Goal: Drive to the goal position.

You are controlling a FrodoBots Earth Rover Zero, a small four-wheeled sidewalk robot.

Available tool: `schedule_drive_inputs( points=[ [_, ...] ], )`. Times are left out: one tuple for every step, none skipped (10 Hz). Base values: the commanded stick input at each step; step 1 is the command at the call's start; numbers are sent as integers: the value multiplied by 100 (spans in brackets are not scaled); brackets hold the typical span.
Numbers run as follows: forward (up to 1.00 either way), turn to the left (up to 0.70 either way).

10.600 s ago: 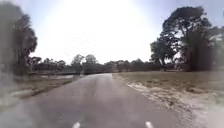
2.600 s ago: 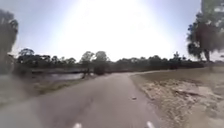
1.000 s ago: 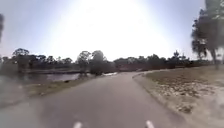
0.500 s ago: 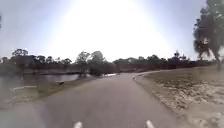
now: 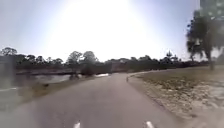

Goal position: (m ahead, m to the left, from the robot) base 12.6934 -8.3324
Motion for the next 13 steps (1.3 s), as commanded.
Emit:
schedule_drive_inputs(
  points=[
    [100,0],
    [100,0],
    [100,0],
    [100,0],
    [100,0],
    [100,0],
    [100,0],
    [100,0],
    [100,0],
    [100,0],
    [99,0],
    [100,0],
    [100,0]
  ],
)
